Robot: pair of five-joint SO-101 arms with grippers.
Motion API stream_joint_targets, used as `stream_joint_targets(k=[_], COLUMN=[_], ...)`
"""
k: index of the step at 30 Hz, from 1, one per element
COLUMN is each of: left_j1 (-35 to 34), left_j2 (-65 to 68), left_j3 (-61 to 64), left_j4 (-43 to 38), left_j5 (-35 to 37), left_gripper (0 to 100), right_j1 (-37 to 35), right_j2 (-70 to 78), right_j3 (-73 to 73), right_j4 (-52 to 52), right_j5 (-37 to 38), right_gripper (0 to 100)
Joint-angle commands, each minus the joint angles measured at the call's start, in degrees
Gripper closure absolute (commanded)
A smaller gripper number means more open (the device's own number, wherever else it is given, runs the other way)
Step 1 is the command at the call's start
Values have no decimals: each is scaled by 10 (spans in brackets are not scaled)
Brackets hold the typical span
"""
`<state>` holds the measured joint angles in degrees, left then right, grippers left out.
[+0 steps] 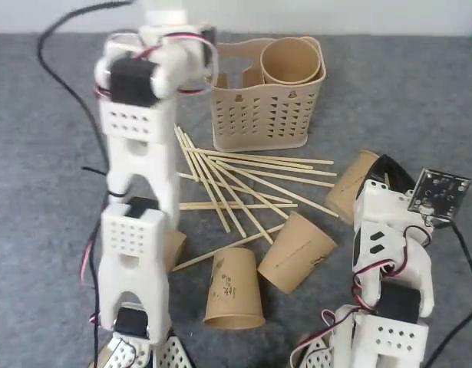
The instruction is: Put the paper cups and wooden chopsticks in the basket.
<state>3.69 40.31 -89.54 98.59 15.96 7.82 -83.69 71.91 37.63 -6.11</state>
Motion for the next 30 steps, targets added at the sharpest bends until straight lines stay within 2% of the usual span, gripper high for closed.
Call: stream_joint_targets(k=[1,4,8,14,20,30], left_j1=[-73,-108,-124,-170,-219,-229], left_j2=[-100,-182,-313,-462,-497,-497], left_j3=[171,333,527,749,876,1012], left_j4=[24,23,22,21,20,3], left_j5=[3,-4,-82,-145,-209,-297], left_gripper=[863,844,836,829,829,808], right_j1=[-3,-4,-4,-2,-2,-1], right_j2=[-6,-8,-9,-10,-10,-11], right_j3=[-1,3,3,3,3,3], right_j4=[-12,-13,-13,-13,-13,-13], right_j5=[8,8,8,8,8,25], right_gripper=[991,991,991,991,991,991])
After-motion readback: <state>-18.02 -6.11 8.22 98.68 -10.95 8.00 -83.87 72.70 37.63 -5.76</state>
